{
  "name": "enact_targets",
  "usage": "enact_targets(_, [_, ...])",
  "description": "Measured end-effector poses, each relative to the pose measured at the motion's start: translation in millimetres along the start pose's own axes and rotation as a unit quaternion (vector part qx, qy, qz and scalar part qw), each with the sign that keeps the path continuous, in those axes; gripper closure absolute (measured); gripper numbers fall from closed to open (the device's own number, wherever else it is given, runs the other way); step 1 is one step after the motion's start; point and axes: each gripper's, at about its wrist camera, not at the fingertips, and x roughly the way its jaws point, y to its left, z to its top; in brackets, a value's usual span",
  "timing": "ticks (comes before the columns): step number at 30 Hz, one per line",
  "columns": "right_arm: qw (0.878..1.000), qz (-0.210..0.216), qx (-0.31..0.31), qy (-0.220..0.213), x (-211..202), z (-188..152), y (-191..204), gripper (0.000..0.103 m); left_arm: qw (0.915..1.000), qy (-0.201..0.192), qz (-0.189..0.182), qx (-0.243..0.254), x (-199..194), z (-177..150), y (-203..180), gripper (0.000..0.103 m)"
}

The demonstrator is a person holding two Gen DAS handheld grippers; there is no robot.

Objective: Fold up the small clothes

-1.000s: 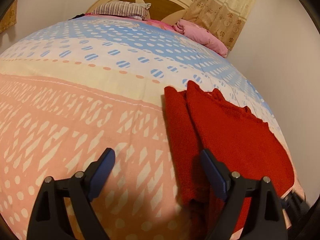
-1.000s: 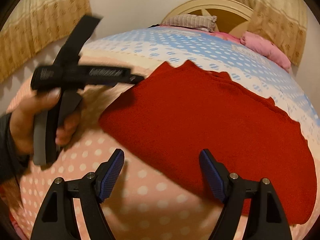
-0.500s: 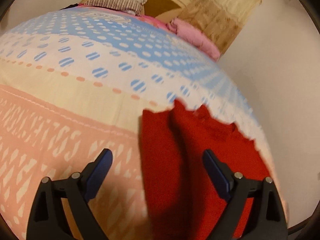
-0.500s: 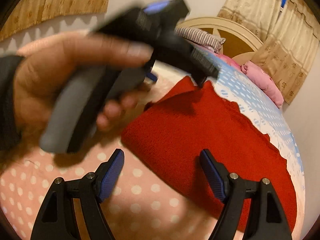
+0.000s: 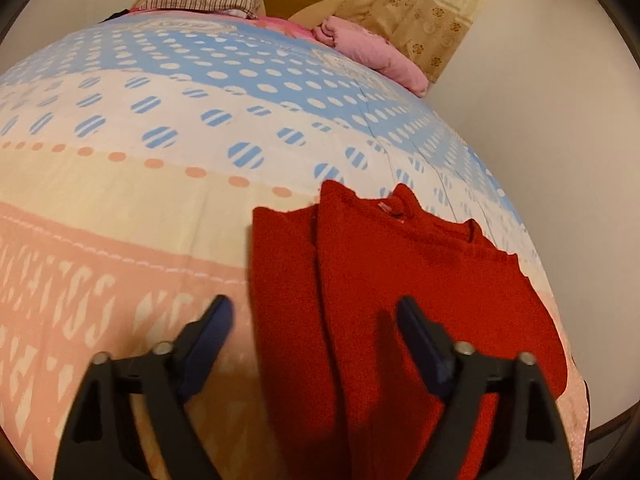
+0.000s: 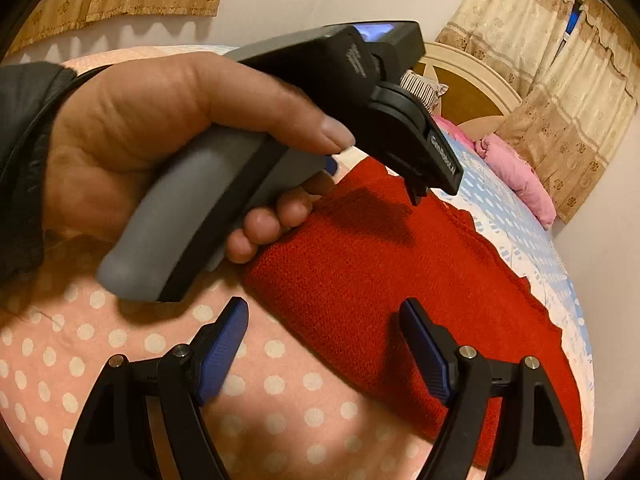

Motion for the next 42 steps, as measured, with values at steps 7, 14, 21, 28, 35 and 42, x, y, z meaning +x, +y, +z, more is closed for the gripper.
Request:
enact_targets(7, [1.000, -0.001, -0.003, -0.002, 2, 3, -1, 0.025, 0.9996, 0.019, -0.022, 0.001, 5, 3, 3, 0.073])
enact_targets(14, [0.998, 0.055, 0.028, -0.010, -6, 2, -14, 0.088, 0.9980, 0.003, -0.058, -0.023, -9, 8, 3, 0.089])
enact_targets(21, [0.992, 0.090, 0.071, -0.047, -30, -6, -28, 0.095, 0.9942, -0.024, -0.096, -0.043, -32, 15, -8, 0.090])
enact_targets(28, [0.981, 0.108, 0.141, -0.076, -48, -21, -59, 0.096, 0.9903, -0.030, -0.127, -0.049, -38, 25, -36, 0.090])
enact_targets(35, [0.964, 0.110, 0.217, -0.106, -70, -39, -97, 0.097, 0.9883, -0.039, -0.147, -0.014, -41, 36, -91, 0.090])
enact_targets(42, [0.952, 0.091, 0.263, -0.125, -81, -60, -136, 0.097, 0.9878, -0.035, -0.152, 0.000, -28, 38, -128, 0.090])
